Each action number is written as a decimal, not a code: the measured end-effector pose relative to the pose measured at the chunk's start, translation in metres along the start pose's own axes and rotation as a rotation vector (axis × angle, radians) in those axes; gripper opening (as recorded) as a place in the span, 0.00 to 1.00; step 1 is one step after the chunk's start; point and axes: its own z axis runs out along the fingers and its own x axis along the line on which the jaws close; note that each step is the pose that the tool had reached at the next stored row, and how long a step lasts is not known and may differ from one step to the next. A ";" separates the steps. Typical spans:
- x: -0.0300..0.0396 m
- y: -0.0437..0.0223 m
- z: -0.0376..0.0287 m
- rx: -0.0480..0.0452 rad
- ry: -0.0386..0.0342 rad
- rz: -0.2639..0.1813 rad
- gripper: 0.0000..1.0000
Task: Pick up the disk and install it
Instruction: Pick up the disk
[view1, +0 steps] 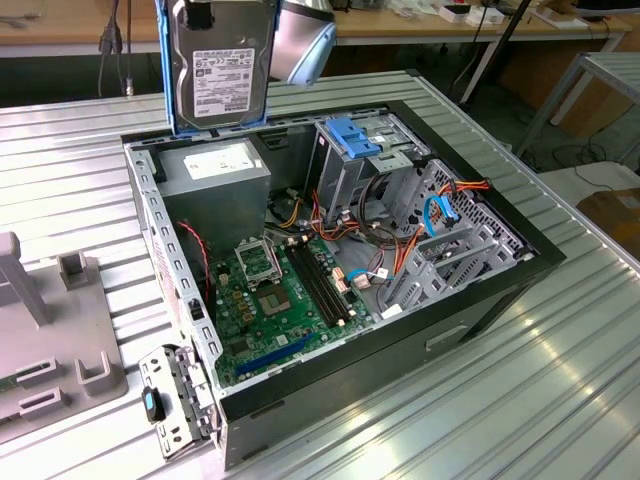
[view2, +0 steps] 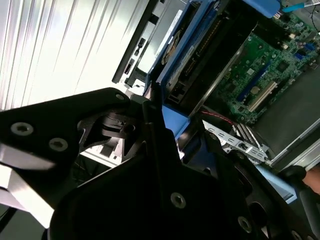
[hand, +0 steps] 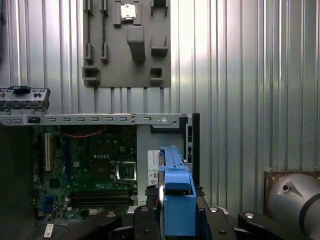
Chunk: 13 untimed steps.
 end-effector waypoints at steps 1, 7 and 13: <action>-0.0001 -0.0051 0.0000 0.0000 0.0000 0.000 0.37; -0.0005 -0.0286 0.0001 0.0000 0.0000 0.000 0.37; -0.0006 -0.0320 0.0002 0.0000 0.0000 0.000 0.37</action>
